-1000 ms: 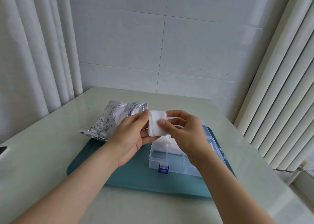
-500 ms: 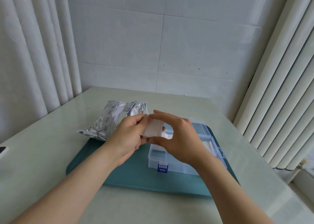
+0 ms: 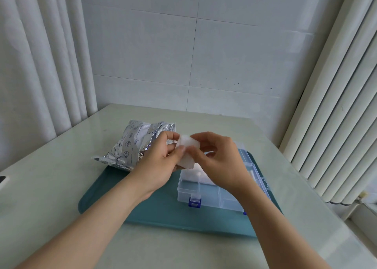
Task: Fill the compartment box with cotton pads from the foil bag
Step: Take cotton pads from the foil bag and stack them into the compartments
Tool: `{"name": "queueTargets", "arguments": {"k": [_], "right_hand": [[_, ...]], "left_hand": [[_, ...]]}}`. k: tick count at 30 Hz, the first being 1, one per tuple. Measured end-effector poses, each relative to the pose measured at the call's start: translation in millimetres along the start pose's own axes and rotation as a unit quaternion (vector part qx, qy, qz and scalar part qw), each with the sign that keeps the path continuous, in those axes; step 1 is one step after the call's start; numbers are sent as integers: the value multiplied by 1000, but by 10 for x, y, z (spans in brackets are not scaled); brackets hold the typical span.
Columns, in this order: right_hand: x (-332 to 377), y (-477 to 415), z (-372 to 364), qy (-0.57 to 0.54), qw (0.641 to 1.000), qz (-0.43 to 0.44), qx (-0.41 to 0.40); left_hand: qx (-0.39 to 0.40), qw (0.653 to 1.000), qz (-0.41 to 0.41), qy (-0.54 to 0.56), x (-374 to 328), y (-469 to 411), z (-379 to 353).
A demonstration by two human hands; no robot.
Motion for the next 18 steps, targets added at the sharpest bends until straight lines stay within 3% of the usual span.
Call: {"name": "queueTargets", "arguments": {"k": [5, 7, 10, 13, 18], "right_hand": [[-115, -8, 97, -149, 985, -85, -13], [-213, 2, 152, -169, 975, -138, -36], [-393, 38, 241, -68, 979, -185, -43], [-521, 62, 278, 40, 980, -193, -12], [-563, 69, 233, 139, 975, -173, 20]], "left_hand": [[-28, 996, -58, -55, -53, 15, 8], [-69, 982, -115, -133, -94, 40, 20], [-72, 934, -182, -300, -118, 111, -85], [-13, 886, -198, -419, -38, 155, -230], [43, 847, -202, -490, 99, 156, -320]]}}
Point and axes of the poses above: each hand's wrist, its own y-axis away from the middle knuckle, its own z-axis out of the back of the hand, x = y × z, the point moved 7 cm from there along -y, towards the middle knuckle, and after that the axes turned 7 degrees about z, right-handed, at the moved point
